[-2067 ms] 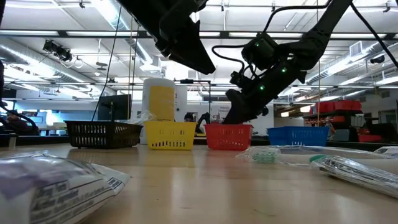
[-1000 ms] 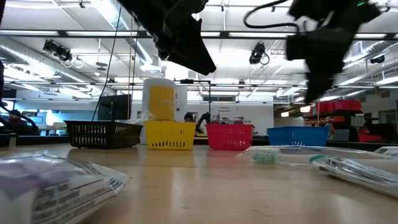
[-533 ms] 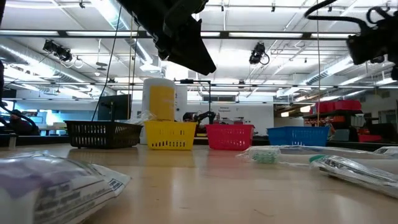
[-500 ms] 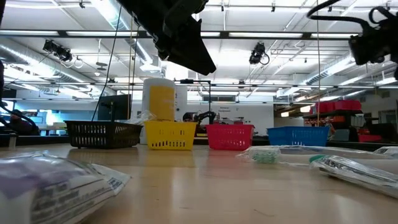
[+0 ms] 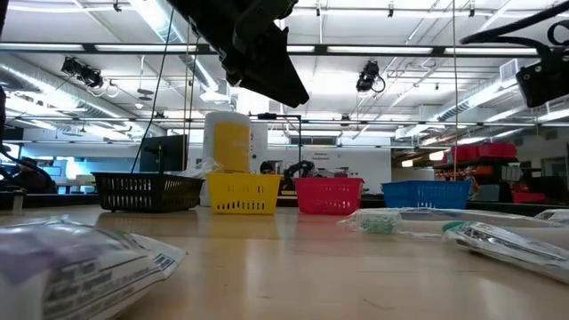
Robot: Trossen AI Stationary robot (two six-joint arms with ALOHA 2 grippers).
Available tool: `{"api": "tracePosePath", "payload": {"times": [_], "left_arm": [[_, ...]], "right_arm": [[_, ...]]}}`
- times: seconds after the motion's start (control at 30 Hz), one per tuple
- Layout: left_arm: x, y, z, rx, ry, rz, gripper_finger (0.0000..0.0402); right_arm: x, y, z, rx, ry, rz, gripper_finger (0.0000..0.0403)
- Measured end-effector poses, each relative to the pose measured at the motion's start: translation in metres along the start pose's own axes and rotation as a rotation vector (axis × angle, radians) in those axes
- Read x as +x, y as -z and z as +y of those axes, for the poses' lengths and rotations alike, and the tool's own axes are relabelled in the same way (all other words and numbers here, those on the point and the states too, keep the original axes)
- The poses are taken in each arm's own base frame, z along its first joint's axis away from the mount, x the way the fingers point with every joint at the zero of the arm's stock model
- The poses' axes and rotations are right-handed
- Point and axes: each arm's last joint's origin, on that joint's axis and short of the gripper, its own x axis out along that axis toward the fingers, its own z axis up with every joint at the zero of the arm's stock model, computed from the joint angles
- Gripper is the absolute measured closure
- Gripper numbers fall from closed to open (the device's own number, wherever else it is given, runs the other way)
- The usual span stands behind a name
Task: Pick & Place Travel size toiletries
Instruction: Put the white toothpaste into the blue bin
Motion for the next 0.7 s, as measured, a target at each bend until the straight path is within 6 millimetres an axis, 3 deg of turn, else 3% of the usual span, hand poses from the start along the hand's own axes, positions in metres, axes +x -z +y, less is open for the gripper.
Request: {"api": "tracePosePath", "payload": {"times": [0.47,0.7], "left_arm": [[0.000,0.000,-0.001,0.000,0.022,0.005,0.0232],[0.000,0.000,-0.001,0.000,0.023,0.006,0.0232]], "right_arm": [[0.016,-0.006,0.004,-0.024,0.077,0.015,0.0260],[0.023,-0.014,0.005,0.045,0.085,0.091,0.0260]]}}
